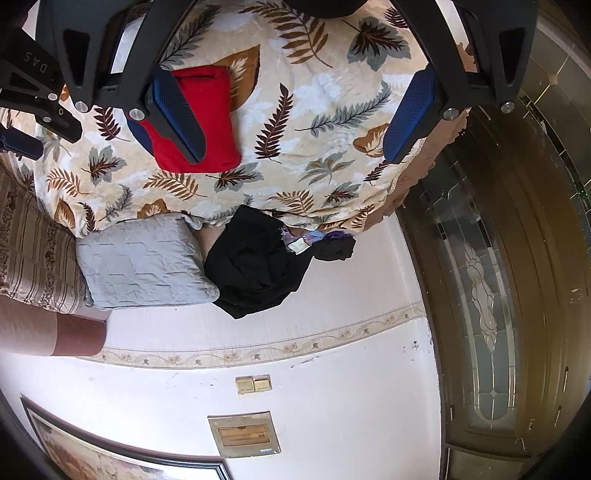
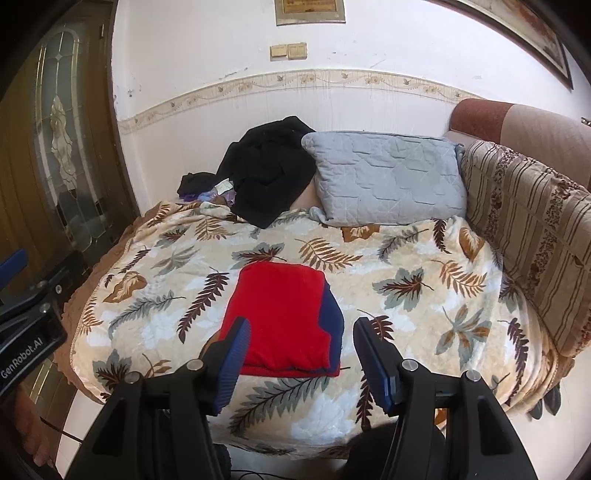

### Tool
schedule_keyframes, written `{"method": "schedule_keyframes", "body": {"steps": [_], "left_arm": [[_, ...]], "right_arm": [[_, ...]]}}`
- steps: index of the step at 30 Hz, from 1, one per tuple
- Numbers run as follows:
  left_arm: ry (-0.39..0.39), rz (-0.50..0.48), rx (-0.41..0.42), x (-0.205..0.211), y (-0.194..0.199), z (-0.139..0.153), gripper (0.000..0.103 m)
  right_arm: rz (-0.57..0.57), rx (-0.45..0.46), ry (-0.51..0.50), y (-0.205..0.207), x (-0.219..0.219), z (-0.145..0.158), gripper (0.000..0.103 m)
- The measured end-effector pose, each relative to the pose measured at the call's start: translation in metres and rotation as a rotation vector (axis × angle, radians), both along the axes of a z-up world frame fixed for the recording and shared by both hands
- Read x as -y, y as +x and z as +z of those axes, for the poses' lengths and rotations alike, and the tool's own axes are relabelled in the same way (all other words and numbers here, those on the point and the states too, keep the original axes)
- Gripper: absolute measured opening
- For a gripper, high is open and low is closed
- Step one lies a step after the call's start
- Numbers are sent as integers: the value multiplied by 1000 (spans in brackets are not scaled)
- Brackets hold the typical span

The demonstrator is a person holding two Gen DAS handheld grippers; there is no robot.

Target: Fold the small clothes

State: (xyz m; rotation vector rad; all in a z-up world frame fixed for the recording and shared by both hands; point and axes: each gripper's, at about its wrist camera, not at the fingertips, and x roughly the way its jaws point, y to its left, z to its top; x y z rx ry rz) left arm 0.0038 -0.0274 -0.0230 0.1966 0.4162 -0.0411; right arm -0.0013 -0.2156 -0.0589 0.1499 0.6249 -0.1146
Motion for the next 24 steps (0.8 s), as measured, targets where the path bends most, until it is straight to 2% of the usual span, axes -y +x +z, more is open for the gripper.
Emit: {"method": "schedule_keyframes", "body": {"steps": [9,16,24], "left_arm": [[-5,1,-4,-5,-11,1,97],[-13,-1,-27,-9,-16,-2,97],[-22,20,-12,-17,-22,2,97]], "right_arm": [[-19,16,-16,-12,-6,7,63],[-19,-21,-34,-13,-13,2,63],[-18,-24,-43,-14,-17,0,63]]}}
